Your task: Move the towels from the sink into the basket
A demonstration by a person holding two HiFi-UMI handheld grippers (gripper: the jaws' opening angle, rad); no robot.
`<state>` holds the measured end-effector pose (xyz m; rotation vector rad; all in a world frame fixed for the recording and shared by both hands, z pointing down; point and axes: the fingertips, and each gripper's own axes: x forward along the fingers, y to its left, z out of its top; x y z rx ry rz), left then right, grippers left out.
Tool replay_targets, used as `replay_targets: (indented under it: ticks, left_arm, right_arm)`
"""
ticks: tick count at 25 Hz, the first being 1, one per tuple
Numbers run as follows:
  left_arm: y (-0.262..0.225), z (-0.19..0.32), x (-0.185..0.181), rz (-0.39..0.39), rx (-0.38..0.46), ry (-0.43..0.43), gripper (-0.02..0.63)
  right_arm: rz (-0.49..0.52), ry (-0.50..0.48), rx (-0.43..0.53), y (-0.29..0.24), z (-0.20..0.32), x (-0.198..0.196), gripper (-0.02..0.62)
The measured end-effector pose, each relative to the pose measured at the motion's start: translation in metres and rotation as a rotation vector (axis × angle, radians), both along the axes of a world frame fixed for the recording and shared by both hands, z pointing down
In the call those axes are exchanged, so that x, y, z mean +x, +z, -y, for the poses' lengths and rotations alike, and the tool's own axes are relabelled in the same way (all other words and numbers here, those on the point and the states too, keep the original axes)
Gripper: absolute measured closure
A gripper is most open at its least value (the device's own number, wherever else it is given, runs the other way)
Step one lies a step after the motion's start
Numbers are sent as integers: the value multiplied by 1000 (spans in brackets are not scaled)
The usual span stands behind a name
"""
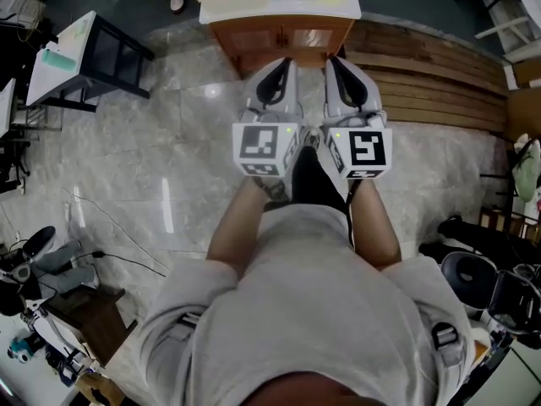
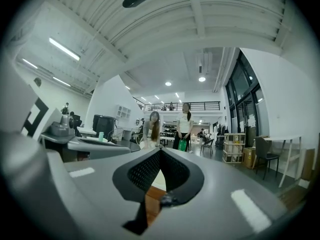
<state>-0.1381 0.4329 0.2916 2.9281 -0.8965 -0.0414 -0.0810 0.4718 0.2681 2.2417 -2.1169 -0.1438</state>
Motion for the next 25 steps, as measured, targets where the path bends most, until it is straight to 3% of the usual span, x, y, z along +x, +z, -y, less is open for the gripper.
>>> replay_targets:
  ticks: [16, 25]
  left_arm:
    - [33, 151, 147, 84, -76, 4, 591]
    - [50, 204, 178, 130, -106, -38, 591]
  right_arm:
    - [78, -13, -55, 30, 160, 150, 592]
    - [114, -43, -106, 50, 216, 189, 592]
